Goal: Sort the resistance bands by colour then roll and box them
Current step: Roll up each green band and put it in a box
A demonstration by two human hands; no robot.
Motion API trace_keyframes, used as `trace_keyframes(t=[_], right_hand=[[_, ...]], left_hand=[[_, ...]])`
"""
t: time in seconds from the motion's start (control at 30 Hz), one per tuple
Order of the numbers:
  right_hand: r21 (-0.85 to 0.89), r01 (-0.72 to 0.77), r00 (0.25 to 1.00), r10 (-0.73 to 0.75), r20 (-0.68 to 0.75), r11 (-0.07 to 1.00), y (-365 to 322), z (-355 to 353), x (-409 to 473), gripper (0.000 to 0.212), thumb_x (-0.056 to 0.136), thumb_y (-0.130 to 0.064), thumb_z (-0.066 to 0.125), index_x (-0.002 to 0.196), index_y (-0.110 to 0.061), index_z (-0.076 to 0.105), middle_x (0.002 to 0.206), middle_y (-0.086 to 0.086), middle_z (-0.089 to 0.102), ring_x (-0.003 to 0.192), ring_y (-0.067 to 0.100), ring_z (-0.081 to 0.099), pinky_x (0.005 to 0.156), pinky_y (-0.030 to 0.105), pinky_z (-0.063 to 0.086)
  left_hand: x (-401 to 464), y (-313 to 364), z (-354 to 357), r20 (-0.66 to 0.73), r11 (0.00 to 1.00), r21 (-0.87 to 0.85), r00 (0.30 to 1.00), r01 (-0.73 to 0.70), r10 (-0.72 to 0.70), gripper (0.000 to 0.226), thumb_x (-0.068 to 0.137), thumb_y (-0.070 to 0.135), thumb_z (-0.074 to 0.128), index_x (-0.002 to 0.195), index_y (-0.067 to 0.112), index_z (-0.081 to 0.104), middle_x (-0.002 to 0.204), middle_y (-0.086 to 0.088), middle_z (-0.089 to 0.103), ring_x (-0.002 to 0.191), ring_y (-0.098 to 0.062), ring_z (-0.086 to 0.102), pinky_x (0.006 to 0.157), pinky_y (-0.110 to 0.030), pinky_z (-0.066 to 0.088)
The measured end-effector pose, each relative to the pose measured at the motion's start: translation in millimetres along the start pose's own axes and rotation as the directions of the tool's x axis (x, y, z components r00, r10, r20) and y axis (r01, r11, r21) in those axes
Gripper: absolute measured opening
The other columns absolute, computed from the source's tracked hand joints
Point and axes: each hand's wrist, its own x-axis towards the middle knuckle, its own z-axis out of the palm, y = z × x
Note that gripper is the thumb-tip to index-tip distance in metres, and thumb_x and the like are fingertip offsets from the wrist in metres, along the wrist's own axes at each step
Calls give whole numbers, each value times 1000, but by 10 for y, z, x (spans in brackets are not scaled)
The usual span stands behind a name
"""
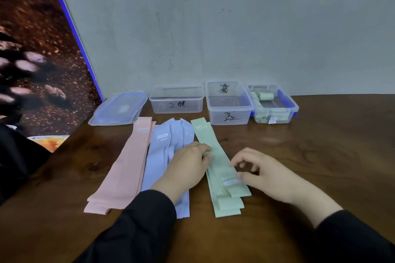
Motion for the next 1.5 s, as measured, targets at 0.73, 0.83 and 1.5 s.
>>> trace_keyframes(t=[0.73,0.83,1.5], right_hand=[[150,71,900,1,-436,986,-389,-467,-433,24,101,-20,58,95,-39,72,62,-7,58,57,10,41,53,24,33],[150,88,870,-3,-492,985,-398,-586,-489,24,100,-20,59,92,-39,72,57,-9,51,56,11,40,52,24,32],[-250,207,737,-319,-596,946,-315,-787,-778,17,98,-13,63,105,-25,74,101,-18,70,96,7,65,81,24,49]], left_hand=[[-53,643,-377,224,825,-496,958,271,-180,41,104,13,33,136,28,54,98,-2,74,84,-17,69,68,-24,56],[-41,597,-369,195,927,-369,981,65,9,39,98,20,47,133,34,57,104,5,69,90,-9,64,74,-20,50],[669,1187,-449,3,944,-222,968,-243,250,40,102,11,46,135,27,62,115,6,66,79,-11,58,60,-3,36]])
